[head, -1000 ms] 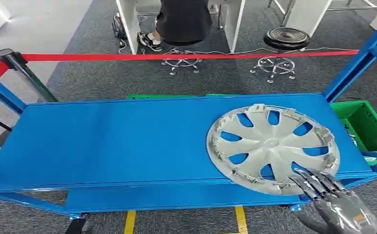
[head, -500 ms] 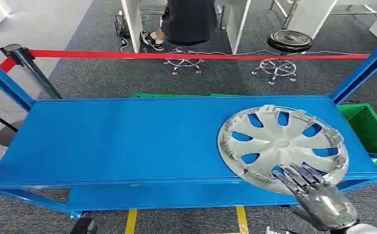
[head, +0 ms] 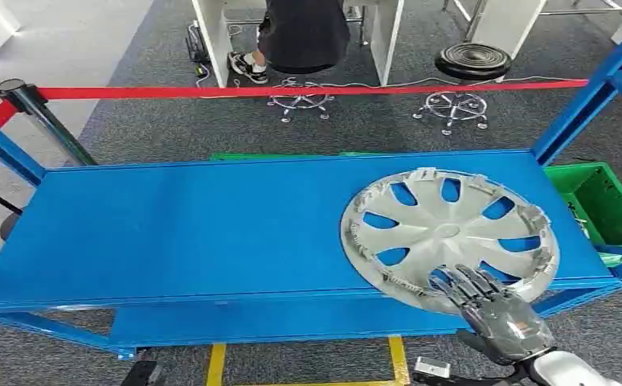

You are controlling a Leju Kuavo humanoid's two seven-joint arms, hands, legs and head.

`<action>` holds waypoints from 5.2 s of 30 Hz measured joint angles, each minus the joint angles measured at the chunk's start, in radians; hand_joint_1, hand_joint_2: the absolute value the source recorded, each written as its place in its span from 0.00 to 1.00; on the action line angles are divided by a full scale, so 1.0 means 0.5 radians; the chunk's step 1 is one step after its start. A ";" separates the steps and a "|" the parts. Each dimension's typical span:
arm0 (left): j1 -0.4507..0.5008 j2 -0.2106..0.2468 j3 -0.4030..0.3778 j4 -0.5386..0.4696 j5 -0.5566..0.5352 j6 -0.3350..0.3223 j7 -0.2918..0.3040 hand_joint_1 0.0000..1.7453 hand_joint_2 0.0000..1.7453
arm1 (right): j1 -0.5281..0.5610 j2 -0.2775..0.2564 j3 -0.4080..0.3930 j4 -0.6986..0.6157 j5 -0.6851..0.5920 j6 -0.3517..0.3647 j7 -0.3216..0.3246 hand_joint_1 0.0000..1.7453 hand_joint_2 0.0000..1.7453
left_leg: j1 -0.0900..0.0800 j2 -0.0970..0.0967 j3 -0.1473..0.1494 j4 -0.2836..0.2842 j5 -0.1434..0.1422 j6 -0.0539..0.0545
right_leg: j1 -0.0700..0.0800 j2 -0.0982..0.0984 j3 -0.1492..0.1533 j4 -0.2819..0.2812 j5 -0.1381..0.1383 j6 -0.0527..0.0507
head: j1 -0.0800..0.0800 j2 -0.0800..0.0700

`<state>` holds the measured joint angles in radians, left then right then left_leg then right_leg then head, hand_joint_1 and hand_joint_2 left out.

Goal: Take the parts from the cabinet and place them on the table.

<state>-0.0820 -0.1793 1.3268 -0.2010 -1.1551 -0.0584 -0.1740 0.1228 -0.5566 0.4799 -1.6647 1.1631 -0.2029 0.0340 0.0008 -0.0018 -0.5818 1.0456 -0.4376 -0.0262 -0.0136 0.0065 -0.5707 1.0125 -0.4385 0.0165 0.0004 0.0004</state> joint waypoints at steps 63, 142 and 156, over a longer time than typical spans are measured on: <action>-0.006 0.005 -0.047 0.000 -0.072 -0.027 -0.007 0.00 0.00 | -0.470 0.342 0.014 0.844 0.252 -0.189 0.035 1.00 1.00 | 0.020 -0.014 0.050 -0.106 -0.028 0.003 | 0.021 0.005 -0.049 0.027 0.019 0.022 | 0.000 0.000; 0.019 0.024 0.009 0.001 -0.043 -0.027 -0.291 0.00 1.00 | -0.041 0.734 -0.652 -0.484 -3.124 0.966 -0.848 1.00 1.00 | 0.010 -0.011 -0.135 -0.100 0.170 0.006 | 0.029 0.006 0.141 0.014 -0.180 0.030 | 0.005 0.000; 0.019 0.025 0.011 0.001 0.053 -0.060 -0.278 0.00 1.00 | 0.050 0.740 -0.672 -0.542 -2.993 0.887 -0.831 1.00 1.00 | 0.001 -0.011 0.013 -0.095 0.016 0.022 | 0.032 0.004 0.077 0.011 -0.094 0.010 | -0.005 0.000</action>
<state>-0.0723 -0.1667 1.3325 -0.2007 -1.1284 -0.0885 -0.3128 0.1479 -0.1865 0.1438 -1.9356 -0.3334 0.2407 -0.3815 0.0015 -0.0071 -0.5755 0.9982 -0.4298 -0.0153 0.0025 0.0083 -0.5323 1.0182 -0.4855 0.0214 -0.0019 0.0004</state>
